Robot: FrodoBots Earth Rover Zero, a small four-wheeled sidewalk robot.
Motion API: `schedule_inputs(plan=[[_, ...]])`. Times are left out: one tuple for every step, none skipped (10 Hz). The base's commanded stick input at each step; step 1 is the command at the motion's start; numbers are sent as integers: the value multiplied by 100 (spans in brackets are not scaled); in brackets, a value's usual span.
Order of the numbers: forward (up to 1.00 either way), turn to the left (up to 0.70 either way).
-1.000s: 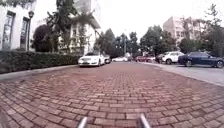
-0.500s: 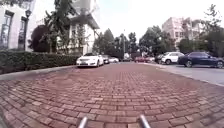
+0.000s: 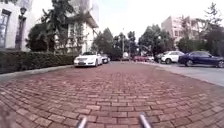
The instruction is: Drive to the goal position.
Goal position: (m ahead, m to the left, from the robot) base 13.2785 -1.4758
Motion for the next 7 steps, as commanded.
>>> schedule_inputs(plan=[[70,0],[70,0],[70,0],[70,0],[51,0],[45,0],[45,0]])
